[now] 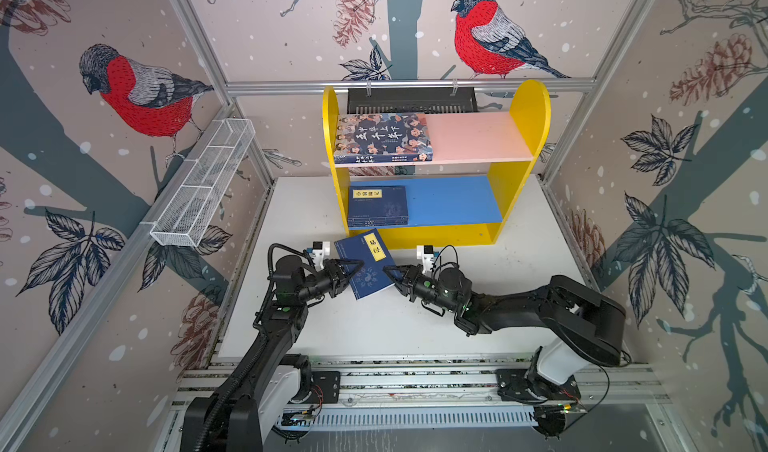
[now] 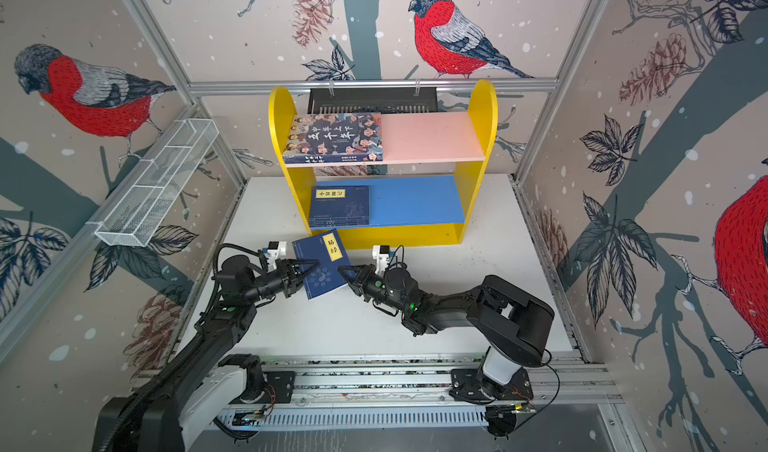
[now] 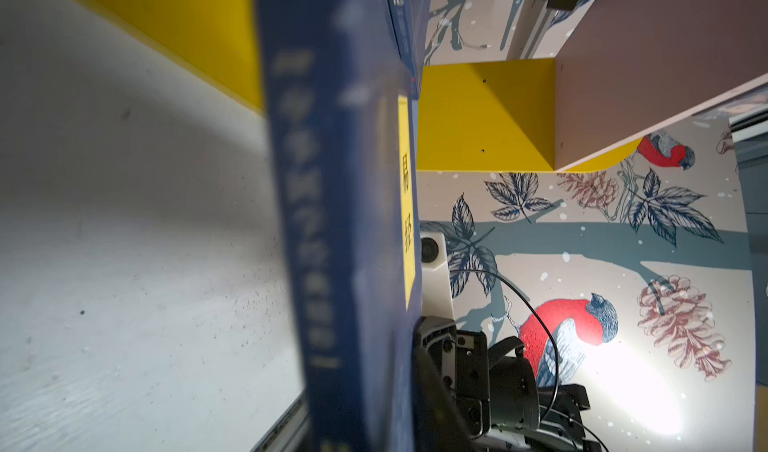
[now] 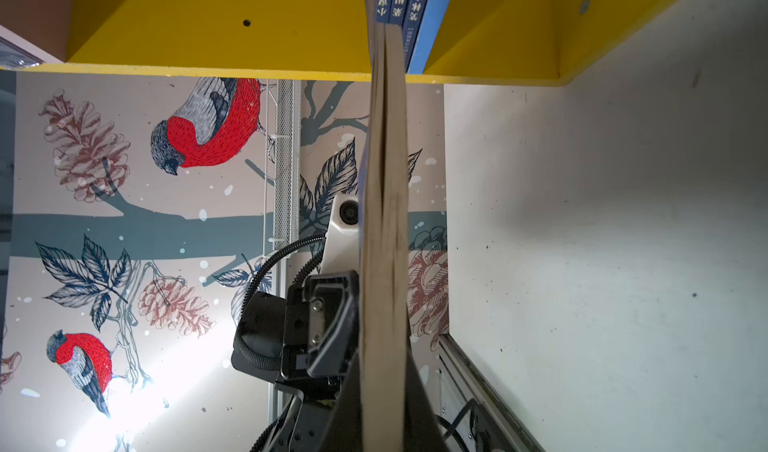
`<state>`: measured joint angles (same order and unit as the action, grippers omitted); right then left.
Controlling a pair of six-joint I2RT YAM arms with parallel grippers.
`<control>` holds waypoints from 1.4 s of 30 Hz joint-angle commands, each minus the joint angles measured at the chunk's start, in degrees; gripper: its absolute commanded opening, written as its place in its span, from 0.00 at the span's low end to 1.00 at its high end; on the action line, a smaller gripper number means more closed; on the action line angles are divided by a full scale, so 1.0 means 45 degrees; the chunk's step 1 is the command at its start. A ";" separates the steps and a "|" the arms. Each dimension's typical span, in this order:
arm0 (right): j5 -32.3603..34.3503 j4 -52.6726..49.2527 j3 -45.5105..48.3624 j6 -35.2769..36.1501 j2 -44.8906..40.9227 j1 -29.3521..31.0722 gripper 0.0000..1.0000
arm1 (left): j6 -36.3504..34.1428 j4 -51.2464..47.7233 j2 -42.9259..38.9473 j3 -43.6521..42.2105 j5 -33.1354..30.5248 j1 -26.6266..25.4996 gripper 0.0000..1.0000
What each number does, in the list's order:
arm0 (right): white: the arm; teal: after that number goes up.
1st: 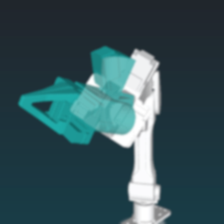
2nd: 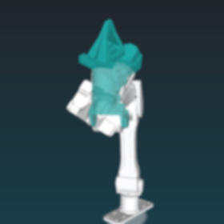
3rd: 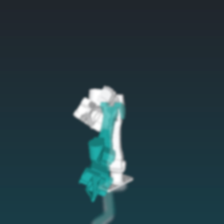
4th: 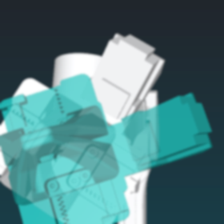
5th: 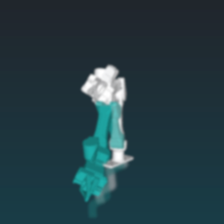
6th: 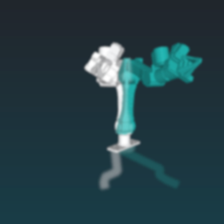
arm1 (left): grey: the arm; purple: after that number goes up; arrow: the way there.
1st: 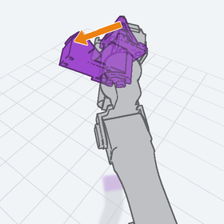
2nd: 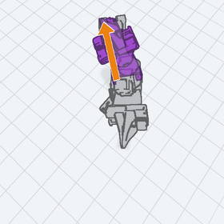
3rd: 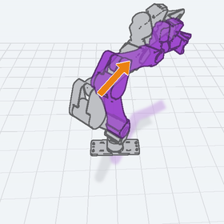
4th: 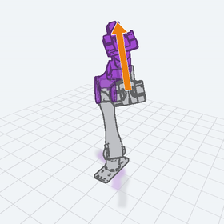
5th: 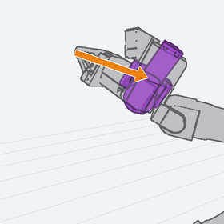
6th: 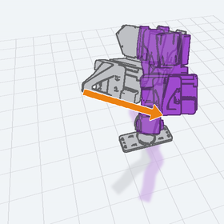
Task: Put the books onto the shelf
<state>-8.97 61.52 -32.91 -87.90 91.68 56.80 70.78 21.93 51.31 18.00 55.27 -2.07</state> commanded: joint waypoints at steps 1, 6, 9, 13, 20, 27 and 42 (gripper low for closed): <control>-0.2121 -0.1240 -0.0158 0.1939 -0.0727 -0.0697 0.00 | -0.0642 0.0620 -0.0227 0.0011 0.0463 0.0236 0.63; -0.4740 -0.4051 -0.0570 0.4079 -0.2030 -0.1861 0.00 | -0.0569 0.1948 -0.0309 -0.0012 0.1784 0.0247 0.81; -0.5883 -0.6229 -0.1008 0.5496 -0.2998 -0.2605 0.00 | -0.1537 0.0866 -0.0328 0.0352 0.2042 0.0357 0.86; -0.7170 -0.8688 -0.1324 0.7132 -0.4352 -0.3945 0.00 | -0.4091 -0.2007 -0.0044 0.1227 0.2459 0.0756 0.95; -1.0060 -1.1921 -0.2062 0.9270 -0.5470 -0.5839 0.00 | -0.2464 0.1107 0.0493 0.0595 0.3893 0.0921 0.95; -1.2283 -1.2639 -0.2194 0.9896 -0.5688 -0.5920 0.00 | -0.2912 0.0978 0.1369 0.1222 0.5045 0.0888 0.93; -1.2635 -1.1425 -0.2220 0.9315 -0.5004 -0.4983 0.00 | -0.3638 0.0280 0.2121 0.1950 0.6419 -0.0402 0.84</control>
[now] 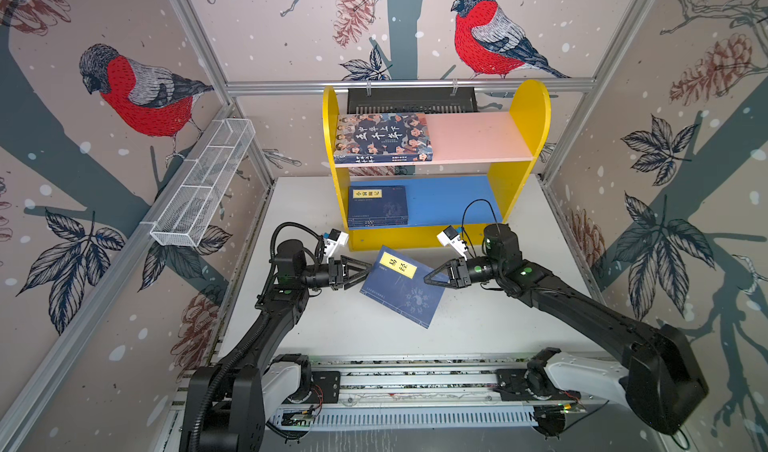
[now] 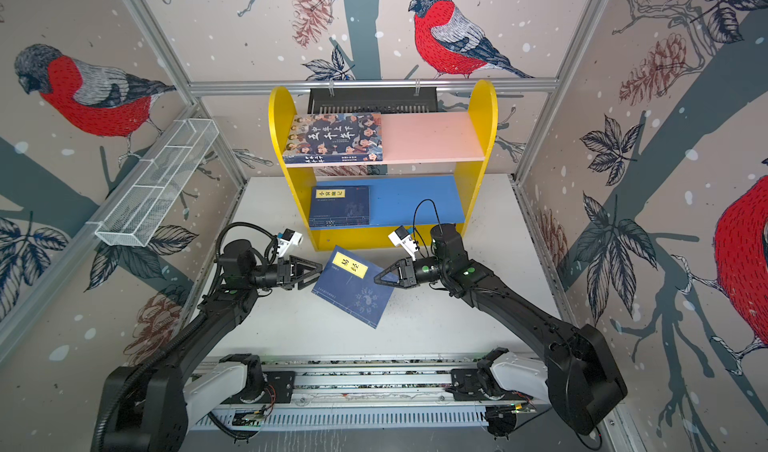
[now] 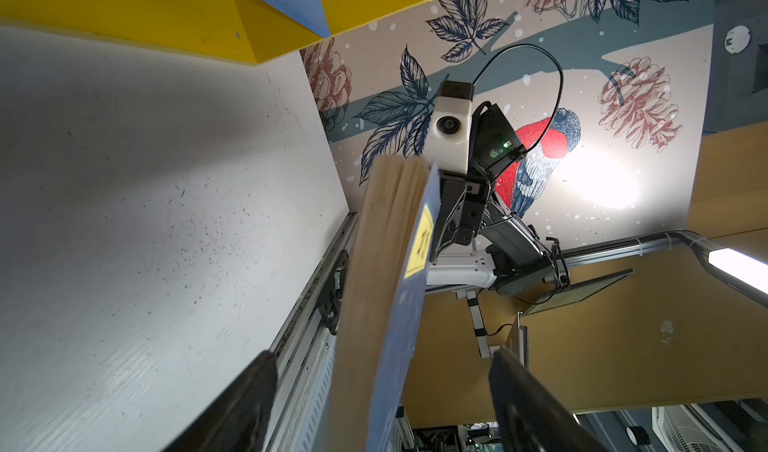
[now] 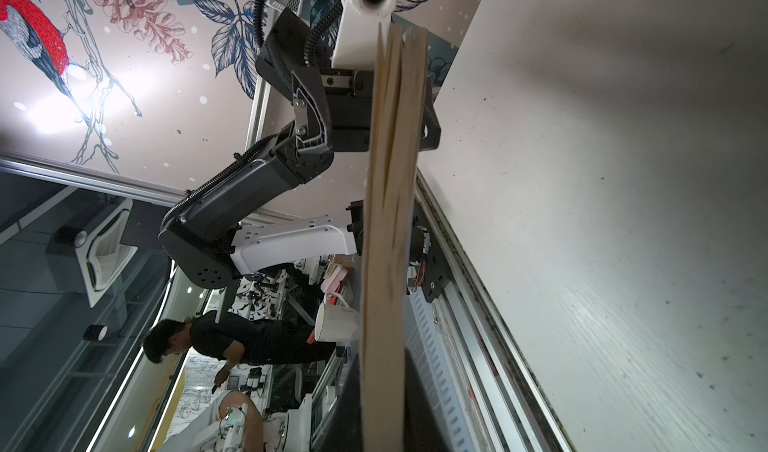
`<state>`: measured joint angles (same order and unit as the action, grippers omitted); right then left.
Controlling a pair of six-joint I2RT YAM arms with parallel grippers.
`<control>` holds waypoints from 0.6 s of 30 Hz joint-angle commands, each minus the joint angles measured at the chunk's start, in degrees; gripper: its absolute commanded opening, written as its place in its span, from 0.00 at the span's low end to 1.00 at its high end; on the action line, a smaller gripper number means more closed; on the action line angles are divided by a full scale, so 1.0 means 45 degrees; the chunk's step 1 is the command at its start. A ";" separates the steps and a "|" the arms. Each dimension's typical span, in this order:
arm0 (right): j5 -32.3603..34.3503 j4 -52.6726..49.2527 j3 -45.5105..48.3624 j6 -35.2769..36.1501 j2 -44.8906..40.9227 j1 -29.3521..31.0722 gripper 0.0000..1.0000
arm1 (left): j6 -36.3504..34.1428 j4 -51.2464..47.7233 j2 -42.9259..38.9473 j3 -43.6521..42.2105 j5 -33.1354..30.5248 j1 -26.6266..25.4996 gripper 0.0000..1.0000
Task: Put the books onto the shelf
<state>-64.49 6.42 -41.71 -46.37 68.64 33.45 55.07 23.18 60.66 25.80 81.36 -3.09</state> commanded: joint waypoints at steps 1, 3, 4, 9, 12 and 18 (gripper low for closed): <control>-0.0262 0.0857 -0.0328 0.0106 0.0178 0.0304 0.00 | -0.0184 -0.0138 0.0072 0.0276 0.0694 -0.0261 0.84; -0.0242 0.0908 -0.0492 0.0167 0.0411 0.0488 0.00 | -0.0288 -0.0248 0.0098 0.0339 0.0897 -0.0383 0.84; -0.0249 0.0951 -0.0519 0.0140 0.0510 0.0573 0.00 | -0.0349 -0.0292 0.0103 0.0331 0.0937 -0.0421 0.84; -0.0205 0.0439 -0.0992 0.0688 0.1348 0.0963 0.00 | -0.0594 -0.0561 0.0170 0.0360 0.1107 -0.0504 0.71; -0.0220 0.0051 -0.1225 0.1076 0.1788 0.0864 0.00 | -0.0773 -0.0917 0.0148 0.0379 0.1109 -0.0509 0.43; -0.0129 -0.0134 -0.1539 0.1345 0.2486 0.0563 0.12 | -0.0910 -0.1075 0.0077 0.0606 0.0893 -0.0504 0.01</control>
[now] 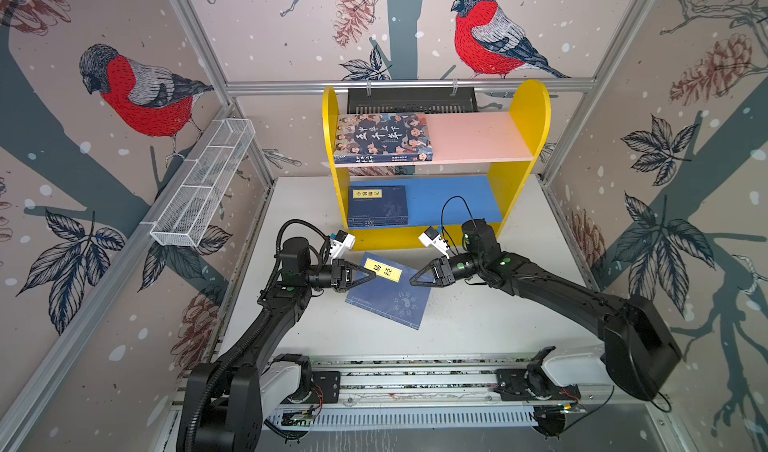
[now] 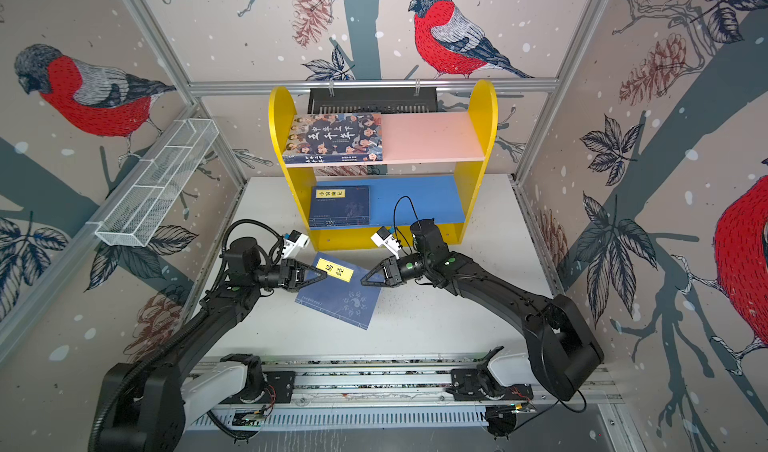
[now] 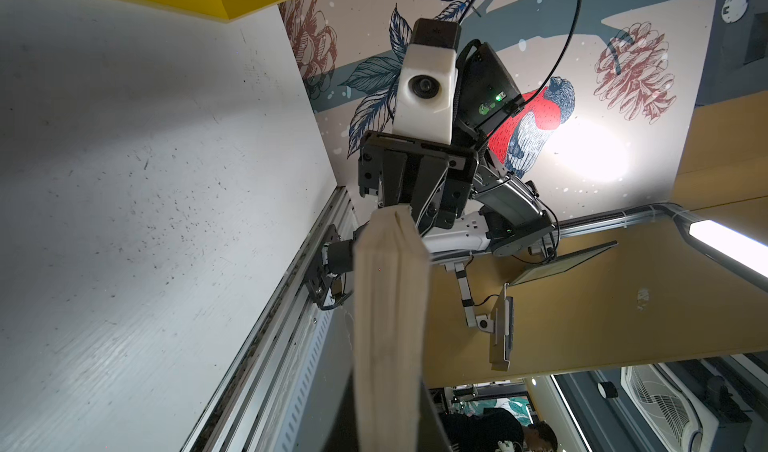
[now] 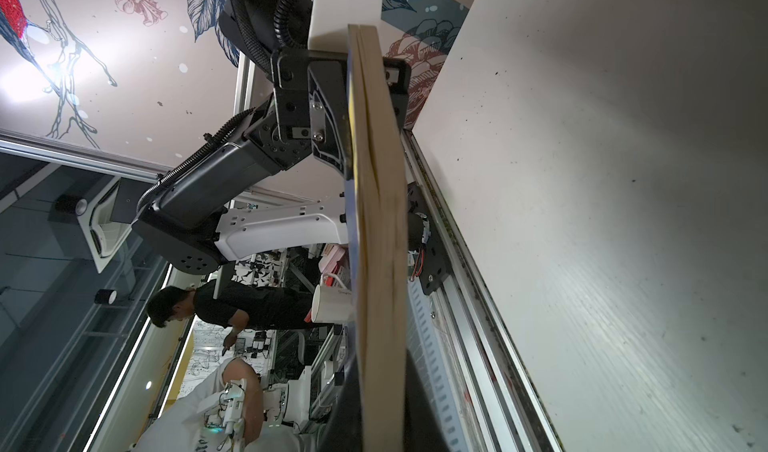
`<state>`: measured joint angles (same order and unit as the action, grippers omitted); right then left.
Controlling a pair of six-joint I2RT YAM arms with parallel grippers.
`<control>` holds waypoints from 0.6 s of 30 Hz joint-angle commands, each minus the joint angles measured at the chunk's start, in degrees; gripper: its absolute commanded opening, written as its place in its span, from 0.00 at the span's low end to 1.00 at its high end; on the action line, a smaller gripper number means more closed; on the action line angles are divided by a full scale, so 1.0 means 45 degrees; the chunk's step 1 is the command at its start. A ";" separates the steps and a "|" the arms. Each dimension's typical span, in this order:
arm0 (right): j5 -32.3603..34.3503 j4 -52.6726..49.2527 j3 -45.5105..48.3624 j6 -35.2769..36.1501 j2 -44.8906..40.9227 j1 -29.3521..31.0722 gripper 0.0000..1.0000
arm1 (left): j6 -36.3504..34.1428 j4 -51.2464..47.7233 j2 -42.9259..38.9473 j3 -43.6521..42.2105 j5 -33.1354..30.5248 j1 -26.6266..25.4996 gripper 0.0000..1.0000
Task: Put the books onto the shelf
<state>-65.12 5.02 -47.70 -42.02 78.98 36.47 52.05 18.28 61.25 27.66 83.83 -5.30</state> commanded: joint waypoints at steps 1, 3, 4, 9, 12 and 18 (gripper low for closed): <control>0.0131 0.0174 -0.0279 0.0339 0.0255 -0.0186 0.25 | -0.0248 0.0012 -0.0015 0.0281 0.0264 -0.0014 0.00; 0.0442 0.0427 -0.0261 0.0103 0.0253 -0.0374 0.44 | -0.0259 -0.0015 0.0091 0.0510 0.0003 0.0021 0.00; 0.0631 0.0573 -0.0179 -0.0010 0.0194 -0.0478 0.48 | -0.0259 -0.0030 0.0145 0.0646 -0.0052 0.0025 0.00; 0.0674 0.3767 0.1537 -0.2177 -0.0360 -0.1165 0.58 | -0.0374 0.0380 0.0328 0.1313 -0.0100 0.0044 0.00; 0.0974 0.5290 0.2235 -0.3083 -0.0820 -0.1003 0.61 | -0.0342 0.0351 0.0563 0.1620 -0.0593 0.0062 0.00; 0.1995 0.7660 0.3332 -0.4725 -0.1535 -0.0445 0.63 | 0.1276 0.2227 0.1258 0.1405 -0.1506 0.0084 0.00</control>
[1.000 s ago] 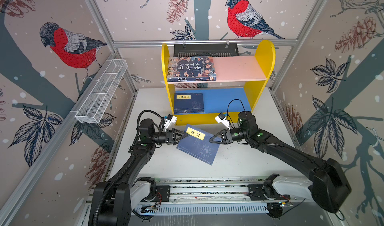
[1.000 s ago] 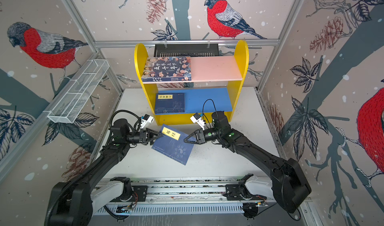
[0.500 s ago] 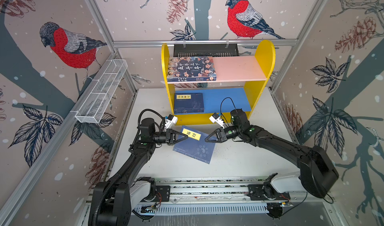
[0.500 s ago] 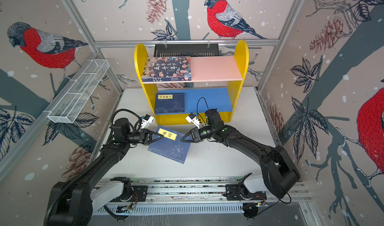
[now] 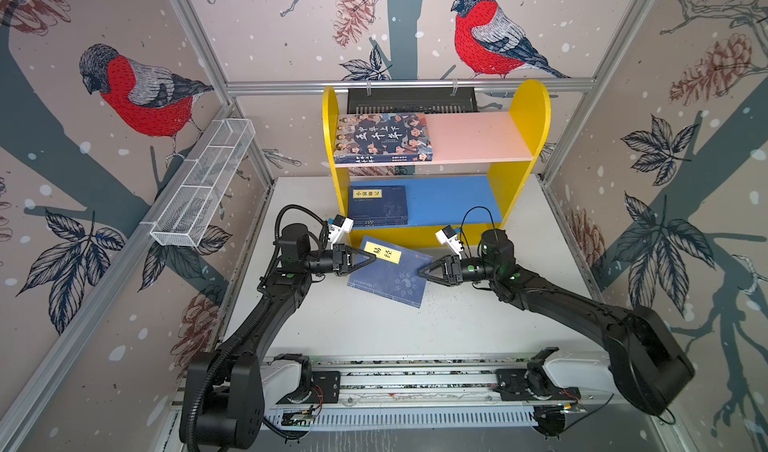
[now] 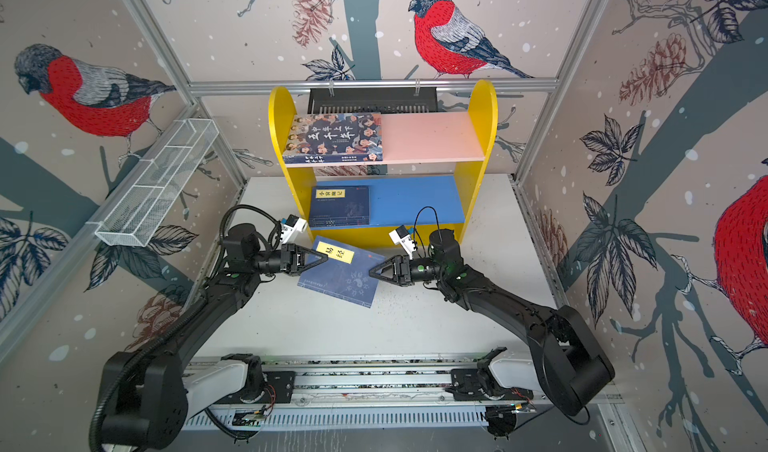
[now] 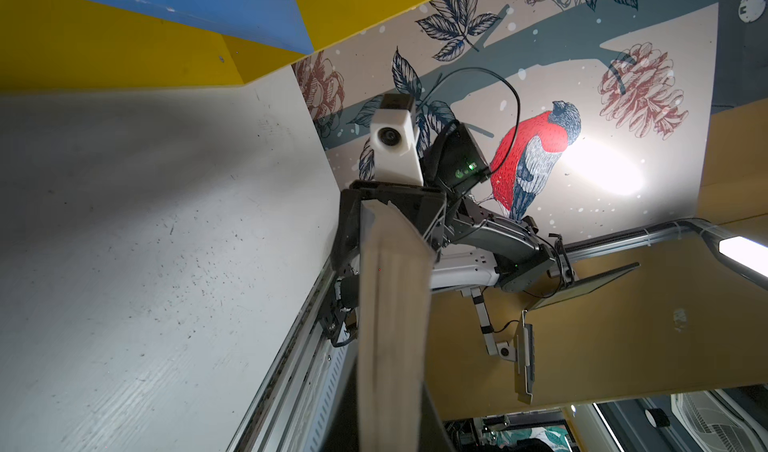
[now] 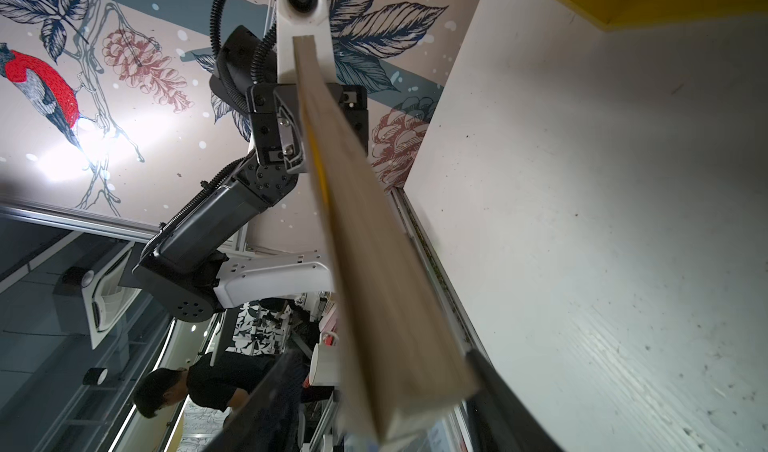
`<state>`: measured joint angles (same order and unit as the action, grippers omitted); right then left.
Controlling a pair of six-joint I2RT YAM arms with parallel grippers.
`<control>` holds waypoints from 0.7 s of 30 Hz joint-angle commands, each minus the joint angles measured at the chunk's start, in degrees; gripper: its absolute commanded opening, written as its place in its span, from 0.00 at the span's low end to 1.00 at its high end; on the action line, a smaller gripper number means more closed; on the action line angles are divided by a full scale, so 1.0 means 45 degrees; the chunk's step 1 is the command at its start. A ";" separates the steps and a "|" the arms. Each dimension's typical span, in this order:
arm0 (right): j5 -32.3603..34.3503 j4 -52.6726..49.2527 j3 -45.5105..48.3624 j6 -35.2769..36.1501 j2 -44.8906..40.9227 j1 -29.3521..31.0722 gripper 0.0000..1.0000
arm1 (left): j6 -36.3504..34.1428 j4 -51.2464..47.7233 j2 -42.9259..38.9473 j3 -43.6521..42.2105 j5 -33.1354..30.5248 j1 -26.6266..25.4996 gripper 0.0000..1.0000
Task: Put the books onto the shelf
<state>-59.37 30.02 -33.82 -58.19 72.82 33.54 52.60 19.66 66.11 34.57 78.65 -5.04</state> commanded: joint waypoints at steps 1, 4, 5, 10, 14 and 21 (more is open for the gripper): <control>0.0923 0.2185 0.0335 -0.1196 -0.0166 0.0310 0.63 | 0.1730 0.2714 0.0291 -0.0254 -0.0417 0.0024 0.00; 0.1639 0.2325 0.0498 -0.1349 -0.0594 0.0623 0.63 | 0.3992 0.5435 0.0711 -0.0706 -0.0617 0.0044 0.00; 0.1810 0.2497 0.0570 -0.1450 -0.0595 0.0688 0.63 | 0.4844 0.6550 0.0868 -0.0865 -0.0693 0.0064 0.00; 0.2681 0.3955 0.1322 -0.2282 -0.0411 0.0812 0.63 | 0.7519 1.0108 0.1227 -0.1148 -0.0719 0.0141 0.00; 0.3070 0.4951 0.1656 -0.2733 0.0107 0.0964 0.63 | 0.7806 1.0448 0.1022 -0.1249 -0.0753 0.0166 0.00; 0.3028 0.6081 0.1183 -0.3181 0.0815 0.1137 0.57 | 0.6475 0.8641 -0.0070 -0.1859 -0.1371 0.0241 0.00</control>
<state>-46.52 52.05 -27.40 -70.98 75.81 38.37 83.48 58.59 66.98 26.57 73.36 -4.12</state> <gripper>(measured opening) 0.581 0.125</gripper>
